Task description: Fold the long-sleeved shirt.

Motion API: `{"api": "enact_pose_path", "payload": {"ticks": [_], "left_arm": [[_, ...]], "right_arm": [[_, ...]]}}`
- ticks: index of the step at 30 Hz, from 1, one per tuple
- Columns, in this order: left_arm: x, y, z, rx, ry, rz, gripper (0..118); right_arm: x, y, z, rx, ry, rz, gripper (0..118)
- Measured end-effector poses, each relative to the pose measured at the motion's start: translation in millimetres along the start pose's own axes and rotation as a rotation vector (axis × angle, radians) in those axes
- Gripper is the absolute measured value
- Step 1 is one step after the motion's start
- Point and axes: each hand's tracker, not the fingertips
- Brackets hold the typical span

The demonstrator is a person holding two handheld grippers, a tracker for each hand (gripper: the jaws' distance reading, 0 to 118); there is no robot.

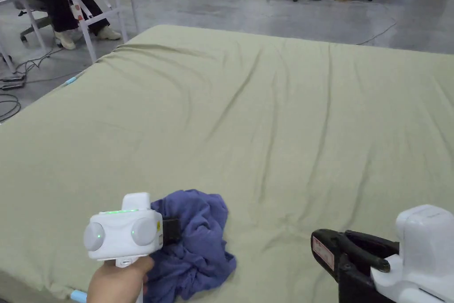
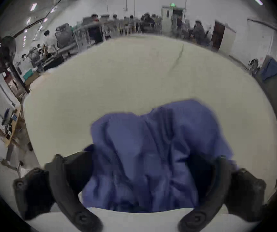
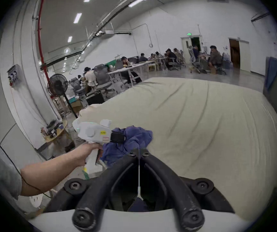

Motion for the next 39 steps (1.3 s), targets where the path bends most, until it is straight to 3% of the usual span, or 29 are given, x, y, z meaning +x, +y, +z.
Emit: {"api": "enact_pose_path", "payload": {"ticks": [3,4,5,7,13,15,18,21,25,29,30,31,33,35,36,37,39], "left_arm": [[0.3,4.2,20.1,0.028,-0.044,0.030,57],[-7.7,18.6,19.6,0.044,-0.096,0.048,31],[-7.2,26.2,31.8,0.067,-0.098,0.047,24],[-1.6,47.9,66.4,0.139,-0.207,0.029,24],[95.3,83.7,215.4,0.365,-0.436,-0.172,23],[132.1,88.8,253.0,0.410,-0.512,-0.213,23],[178.6,96.0,268.3,0.481,-0.572,-0.242,23],[250.9,64.1,253.6,0.434,-0.583,-0.413,23],[349.8,2.4,175.2,0.130,-0.619,-0.481,23],[430.8,-75.4,79.6,-0.143,-0.512,-0.643,23],[441.9,-91.3,60.1,-0.206,-0.485,-0.668,24],[443.7,-100.1,56.3,-0.149,-0.495,-0.655,33],[452.3,-109.5,71.8,0.083,-0.449,-0.744,62],[458.8,-102.0,74.6,0.011,-0.512,-0.842,105],[451.5,-97.4,94.1,-0.079,-0.554,-0.839,113],[440.8,-87.9,109.7,-0.107,-0.626,-0.763,112],[411.6,-69.6,148.4,-0.032,-0.769,-0.600,112]], "right_arm": [[5.6,2.2,6.1,-0.011,-0.009,-0.018,0],[8.5,2.9,10.4,-0.005,-0.004,-0.034,0],[11.1,3.6,14.4,0.007,0.002,-0.052,0],[19.5,7.0,26.6,0.045,0.017,-0.116,0],[54.5,20.0,80.3,0.196,0.001,-0.273,0],[64.2,23.2,103.8,0.248,-0.048,-0.260,0],[77.5,22.4,137.2,0.272,-0.198,-0.243,0],[98.5,10.7,162.4,0.290,-0.265,-0.279,0],[127.6,-18.2,183.6,0.276,-0.261,-0.434,0],[146.4,-50.1,189.7,0.205,-0.318,-0.499,0],[152.0,-58.5,189.5,0.187,-0.323,-0.513,0],[155.0,-65.0,189.7,0.174,-0.323,-0.522,0],[158.3,-73.9,189.7,0.153,-0.323,-0.538,0],[160.8,-78.9,187.8,0.143,-0.312,-0.551,0],[161.1,-80.4,186.6,0.141,-0.304,-0.554,0],[160.6,-80.8,185.3,0.141,-0.297,-0.552,0],[159.5,-79.4,181.5,0.147,-0.283,-0.540,0]]}}
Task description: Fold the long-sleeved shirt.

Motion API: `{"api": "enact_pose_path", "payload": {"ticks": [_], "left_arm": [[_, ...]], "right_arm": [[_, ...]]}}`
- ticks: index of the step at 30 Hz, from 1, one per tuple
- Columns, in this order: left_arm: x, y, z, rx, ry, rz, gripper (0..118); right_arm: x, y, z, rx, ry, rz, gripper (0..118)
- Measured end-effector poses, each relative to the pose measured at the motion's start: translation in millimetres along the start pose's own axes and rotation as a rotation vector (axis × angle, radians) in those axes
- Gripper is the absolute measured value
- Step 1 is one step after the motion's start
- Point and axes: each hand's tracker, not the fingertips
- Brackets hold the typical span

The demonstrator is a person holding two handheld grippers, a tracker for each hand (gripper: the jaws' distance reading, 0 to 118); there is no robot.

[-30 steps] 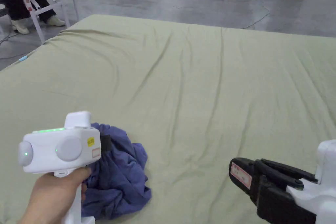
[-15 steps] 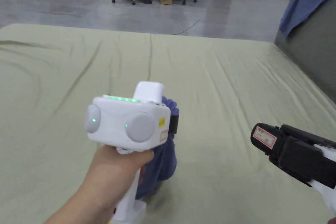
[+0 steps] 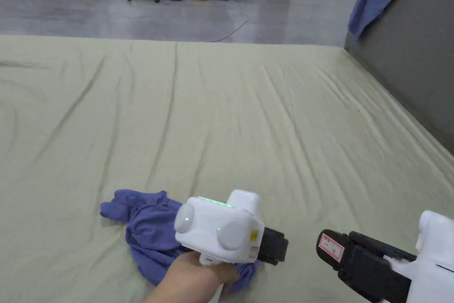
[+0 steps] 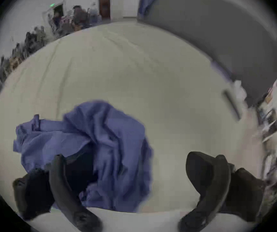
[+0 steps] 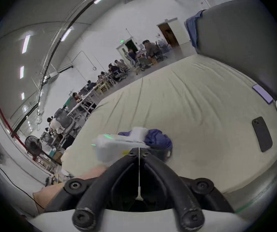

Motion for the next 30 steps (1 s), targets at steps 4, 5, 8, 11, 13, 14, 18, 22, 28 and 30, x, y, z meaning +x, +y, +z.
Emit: {"api": "enact_pose_path", "payload": {"ticks": [4,5,8,11,13,14,18,22,28,30], "left_arm": [[-1.1,-14.9,118.4,0.278,-0.034,0.090,115],[-12.2,-20.6,130.5,0.296,-0.003,0.113,116],[-33.4,-59.0,155.9,0.218,0.212,0.181,100],[-62.7,-93.2,147.0,0.088,0.238,0.173,9],[-77.5,-100.5,140.2,0.074,0.201,0.217,0],[-85.2,-98.4,137.7,0.086,0.179,0.221,0],[-122.9,-64.4,114.0,0.145,0.299,0.231,36],[-176.8,-28.9,56.2,0.131,0.456,0.214,117],[-187.3,-22.3,-12.0,-0.112,0.476,0.148,60],[-194.4,-23.6,-20.2,-0.061,0.392,0.058,15]], "right_arm": [[-4.9,0.0,-10.5,0.003,0.036,0.010,0],[-5.6,-0.8,-13.7,0.002,0.046,0.006,0],[-7.5,-6.1,-27.2,-0.017,0.080,-0.005,0],[-10.4,-13.6,-42.3,-0.049,0.080,0.001,0],[-9.8,-17.3,-52.5,-0.077,0.079,-0.001,0],[-9.0,-18.1,-56.8,-0.087,0.079,-0.004,0],[-5.0,-18.0,-74.9,-0.113,0.065,-0.022,0],[-0.7,-16.6,-90.1,-0.130,0.035,-0.030,0],[11.7,-17.6,-113.9,-0.184,-0.062,-0.038,0],[18.8,-15.5,-125.9,-0.201,-0.107,-0.046,0]]}}
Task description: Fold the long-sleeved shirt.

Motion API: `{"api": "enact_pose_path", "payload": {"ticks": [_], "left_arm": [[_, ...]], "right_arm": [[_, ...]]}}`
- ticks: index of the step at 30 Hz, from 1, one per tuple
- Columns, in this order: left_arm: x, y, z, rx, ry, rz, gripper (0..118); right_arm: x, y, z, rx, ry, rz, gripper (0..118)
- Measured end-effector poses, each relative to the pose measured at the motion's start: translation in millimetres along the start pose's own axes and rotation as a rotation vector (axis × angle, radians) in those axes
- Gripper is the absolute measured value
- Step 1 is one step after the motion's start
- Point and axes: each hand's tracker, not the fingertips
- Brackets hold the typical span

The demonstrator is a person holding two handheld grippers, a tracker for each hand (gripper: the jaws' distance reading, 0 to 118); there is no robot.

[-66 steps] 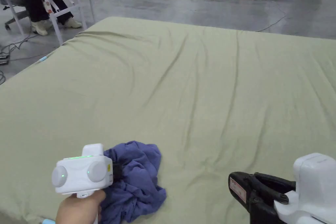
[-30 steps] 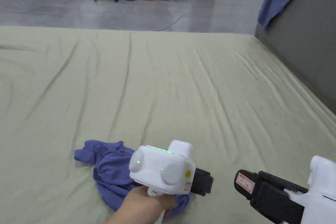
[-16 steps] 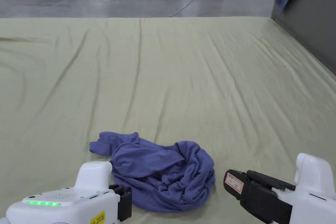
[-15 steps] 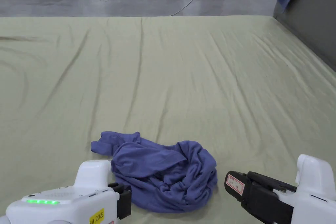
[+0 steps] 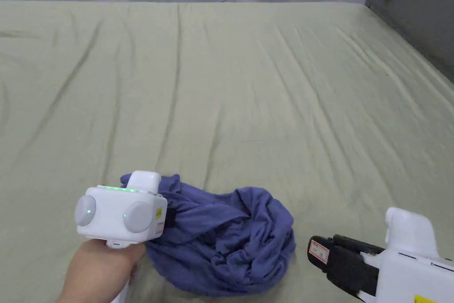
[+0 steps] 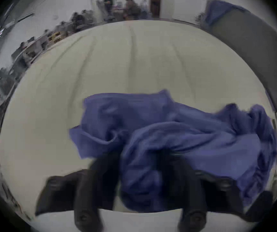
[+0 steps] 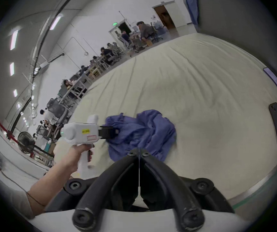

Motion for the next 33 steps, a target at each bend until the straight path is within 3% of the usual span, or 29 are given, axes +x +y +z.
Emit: {"api": "enact_pose_path", "payload": {"ticks": [1,2,3,4,5,6,9,12,14,15,16,17,18,19,20,24,26,29,33], "left_arm": [[8.6,-0.3,13.7,0.061,0.033,-0.075,5],[15.7,-1.3,25.2,0.103,0.076,-0.131,5],[23.5,-0.8,42.1,0.141,0.092,-0.156,5],[24.2,1.3,52.0,0.161,0.055,-0.130,5],[22.1,4.5,58.1,0.155,0.001,-0.080,5],[21.7,7.9,64.5,0.147,-0.021,-0.041,5],[26.6,9.5,88.9,0.217,0.024,-0.121,5],[16.5,14.3,96.6,0.216,-0.062,-0.019,5],[10.3,15.2,99.3,0.208,-0.094,0.042,5],[4.9,14.5,96.0,0.202,-0.101,0.061,5],[1.2,13.9,97.4,0.201,-0.103,0.077,5],[-2.0,13.0,100.3,0.197,-0.111,0.093,5],[-5.7,11.7,105.6,0.195,-0.126,0.119,5],[-6.3,7.3,115.5,0.206,-0.134,0.144,5],[-8.5,5.3,125.0,0.218,-0.146,0.162,5],[-16.3,-0.8,187.0,0.346,-0.203,0.238,5],[-17.3,3.8,223.1,0.436,-0.201,0.245,5],[-29.8,20.9,271.0,0.587,-0.232,0.289,5],[-37.8,69.2,324.3,0.767,-0.201,0.281,5]], "right_arm": [[3.0,3.1,-5.1,0.000,-0.038,-0.011,0],[4.3,7.3,-9.9,0.015,-0.072,-0.013,0],[5.8,12.6,-16.9,0.031,-0.103,-0.004,12],[7.3,19.8,-27.6,0.043,-0.133,0.009,42],[11.0,27.5,-38.4,0.038,-0.155,0.020,95],[13.6,36.8,-56.2,0.021,-0.154,0.017,118],[18.8,51.8,-99.9,-0.020,-0.168,0.033,117],[13.8,44.9,-136.7,-0.142,-0.232,0.040,117],[25.1,37.3,-168.4,-0.265,-0.204,0.030,116],[23.5,31.1,-176.9,-0.314,-0.196,0.024,107],[20.3,26.0,-179.1,-0.340,-0.150,0.002,81],[17.1,24.2,-175.4,-0.326,-0.062,-0.036,39],[9.8,25.8,-161.9,-0.272,-0.085,-0.039,37],[-0.2,28.4,-147.5,-0.241,-0.147,0.037,29],[-8.1,29.7,-133.1,-0.193,-0.147,0.099,21],[-63.6,38.0,-41.2,0.079,-0.115,0.284,21],[-83.8,49.1,-1.1,0.196,-0.073,0.340,21],[-121.2,74.9,43.8,0.371,-0.107,0.444,21],[-158.9,131.6,81.3,0.533,-0.116,0.512,21]]}}
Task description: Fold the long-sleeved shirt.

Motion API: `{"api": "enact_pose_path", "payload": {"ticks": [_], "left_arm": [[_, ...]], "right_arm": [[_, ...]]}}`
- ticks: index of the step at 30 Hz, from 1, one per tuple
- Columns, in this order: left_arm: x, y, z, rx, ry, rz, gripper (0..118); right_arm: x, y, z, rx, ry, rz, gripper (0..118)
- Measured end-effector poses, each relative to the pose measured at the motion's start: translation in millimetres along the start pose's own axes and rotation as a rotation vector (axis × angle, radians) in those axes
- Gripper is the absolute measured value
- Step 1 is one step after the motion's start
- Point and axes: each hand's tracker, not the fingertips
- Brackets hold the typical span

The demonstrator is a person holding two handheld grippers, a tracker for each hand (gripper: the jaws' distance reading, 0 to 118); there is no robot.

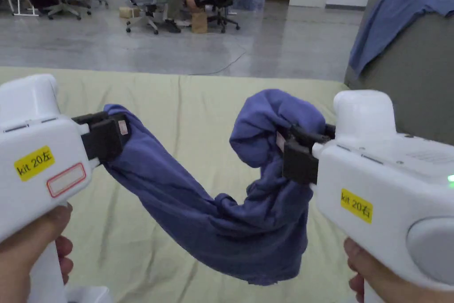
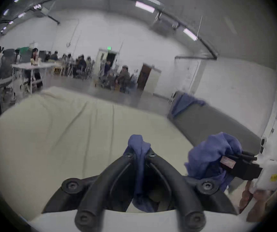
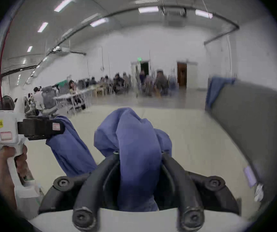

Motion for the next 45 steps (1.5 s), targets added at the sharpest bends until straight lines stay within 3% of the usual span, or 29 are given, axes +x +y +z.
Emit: {"api": "enact_pose_path", "payload": {"ticks": [2,5,9,11,15,17,21,24,26,28,34,39,45], "left_arm": [[3.3,36.4,-10.2,0.051,0.018,-0.014,5],[-2.2,88.1,-33.5,0.083,-0.007,0.059,5],[-16.0,146.0,-75.4,0.111,0.086,0.098,5],[-28.6,168.2,-99.9,0.095,0.124,0.134,5],[-65.9,189.1,-154.6,0.034,0.120,0.291,5],[-82.3,184.3,-175.8,0.010,0.143,0.347,5],[-108.4,153.5,-212.8,-0.023,0.176,0.306,5],[-125.3,104.0,-238.1,-0.125,0.197,0.256,5],[-139.0,58.9,-254.0,-0.211,0.237,0.252,5],[-156.1,3.1,-268.3,-0.337,0.269,0.286,5],[-185.8,-135.6,-260.2,-0.579,0.316,0.351,5],[-187.1,-176.9,-196.1,-0.583,0.284,0.314,5],[-177.2,-194.3,-94.4,-0.588,0.227,0.422,5]], "right_arm": [[3.9,40.9,-11.5,0.039,-0.035,0.014,21],[20.9,99.7,-41.0,0.056,-0.061,-0.024,21],[49.3,168.3,-96.7,-0.010,-0.162,-0.097,21],[64.3,194.1,-125.3,-0.039,-0.196,-0.163,21],[96.8,220.5,-185.8,-0.173,-0.174,-0.375,21],[106.8,215.7,-213.4,-0.227,-0.186,-0.426,21],[116.0,169.9,-264.5,-0.279,-0.185,-0.427,21],[113.4,103.4,-301.0,-0.349,-0.150,-0.348,21],[106.6,47.0,-320.2,-0.418,-0.168,-0.252,21],[103.7,-18.0,-342.7,-0.513,-0.163,-0.220,21],[105.6,-169.9,-325.9,-0.778,-0.155,-0.342,21],[112.0,-205.2,-246.9,-0.768,-0.120,-0.419,21],[105.3,-224.1,-152.9,-0.829,-0.064,-0.485,21]]}}
